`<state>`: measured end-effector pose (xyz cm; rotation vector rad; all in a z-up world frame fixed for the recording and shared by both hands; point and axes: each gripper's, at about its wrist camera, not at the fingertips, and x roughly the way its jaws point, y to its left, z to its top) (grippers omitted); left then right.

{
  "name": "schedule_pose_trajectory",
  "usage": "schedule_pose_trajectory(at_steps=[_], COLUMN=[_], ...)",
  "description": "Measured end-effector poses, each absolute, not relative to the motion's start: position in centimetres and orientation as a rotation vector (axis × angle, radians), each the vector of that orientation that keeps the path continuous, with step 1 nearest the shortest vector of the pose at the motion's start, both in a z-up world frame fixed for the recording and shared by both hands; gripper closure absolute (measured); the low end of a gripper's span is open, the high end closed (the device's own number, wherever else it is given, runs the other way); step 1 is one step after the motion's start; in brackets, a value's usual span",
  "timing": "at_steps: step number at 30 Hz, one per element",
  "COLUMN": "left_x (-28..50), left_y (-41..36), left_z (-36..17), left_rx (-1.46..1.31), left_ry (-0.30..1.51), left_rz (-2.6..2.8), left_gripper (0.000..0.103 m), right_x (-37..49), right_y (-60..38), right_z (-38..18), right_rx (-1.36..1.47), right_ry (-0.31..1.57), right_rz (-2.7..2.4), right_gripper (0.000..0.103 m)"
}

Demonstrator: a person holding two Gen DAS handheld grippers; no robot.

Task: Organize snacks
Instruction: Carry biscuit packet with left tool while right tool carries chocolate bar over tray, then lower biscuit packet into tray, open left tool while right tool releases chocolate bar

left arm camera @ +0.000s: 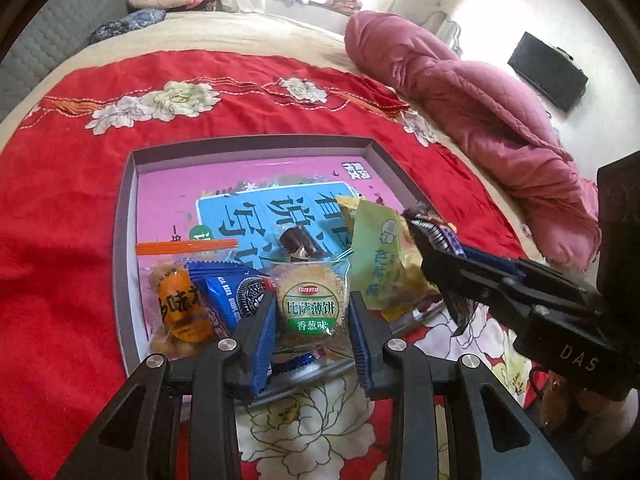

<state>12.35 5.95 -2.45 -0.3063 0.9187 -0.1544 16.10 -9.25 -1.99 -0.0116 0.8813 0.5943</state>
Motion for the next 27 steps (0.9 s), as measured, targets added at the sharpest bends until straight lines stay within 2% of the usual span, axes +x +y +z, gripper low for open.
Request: schedule_pose_trajectory(at_steps=[27], left_x=[12.6], left_y=[6.3], left_z=[-2.5], left_rx=[-0.327], left_ry=[0.929], left_rz=[-0.163], left_gripper=[0.068], right_x=[17.7], right_y=[-7.7], right_z=[-4.4], right_rx=[0.02], right_ry=[0.934], right_rz=[0.577], right_gripper=[0.073])
